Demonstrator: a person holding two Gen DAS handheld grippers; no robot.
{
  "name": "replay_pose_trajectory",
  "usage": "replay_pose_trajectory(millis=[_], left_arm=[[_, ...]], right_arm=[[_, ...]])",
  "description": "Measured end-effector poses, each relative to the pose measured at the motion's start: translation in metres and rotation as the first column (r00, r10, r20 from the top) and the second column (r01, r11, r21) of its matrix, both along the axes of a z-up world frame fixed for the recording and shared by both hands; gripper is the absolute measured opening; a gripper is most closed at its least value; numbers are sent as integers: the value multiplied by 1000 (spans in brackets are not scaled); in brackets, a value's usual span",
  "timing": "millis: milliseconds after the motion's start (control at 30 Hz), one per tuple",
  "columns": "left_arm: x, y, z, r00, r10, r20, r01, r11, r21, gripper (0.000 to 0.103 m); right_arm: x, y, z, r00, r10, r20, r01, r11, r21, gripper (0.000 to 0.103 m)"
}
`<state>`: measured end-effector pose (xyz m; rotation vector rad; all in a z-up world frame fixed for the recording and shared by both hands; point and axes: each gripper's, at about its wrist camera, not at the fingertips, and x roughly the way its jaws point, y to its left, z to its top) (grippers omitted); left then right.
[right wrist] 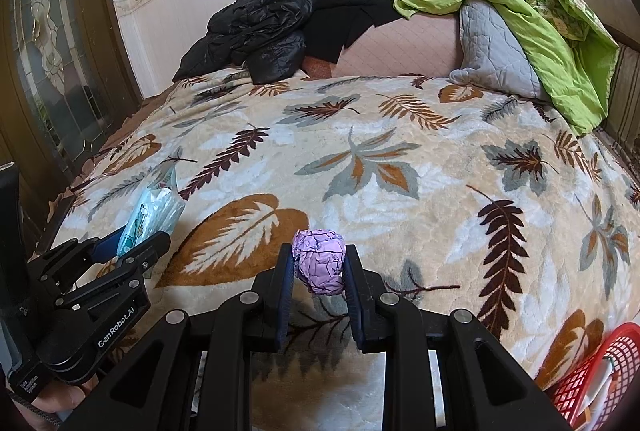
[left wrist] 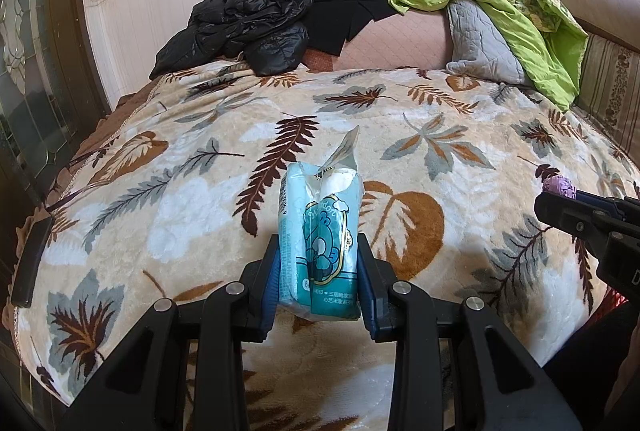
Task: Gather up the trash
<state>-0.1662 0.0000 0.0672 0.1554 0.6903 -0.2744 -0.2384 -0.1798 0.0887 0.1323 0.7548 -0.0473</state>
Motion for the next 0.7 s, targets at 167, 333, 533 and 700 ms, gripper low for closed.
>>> replay_pose_trajectory(millis=[167, 333, 533, 700], left_arm=[[-2, -9, 5, 1000, -29, 0, 29, 1000, -8, 32], [-13, -29, 18, 992, -123, 8, 123, 992, -36, 32], [-35, -68, 39, 966, -259, 15, 259, 963, -75, 32], [-61, -115, 63, 903, -429, 14, 428, 896, -118, 33]], right_arm=[[-4, -9, 3, 1000, -23, 0, 23, 999, 45, 26], [-29, -34, 19, 996, -84, 22, 82, 992, 95, 25], [-81, -81, 43, 978, -203, 53, 197, 974, 114, 26], [-139, -130, 53, 934, -353, 53, 345, 930, 124, 26]])
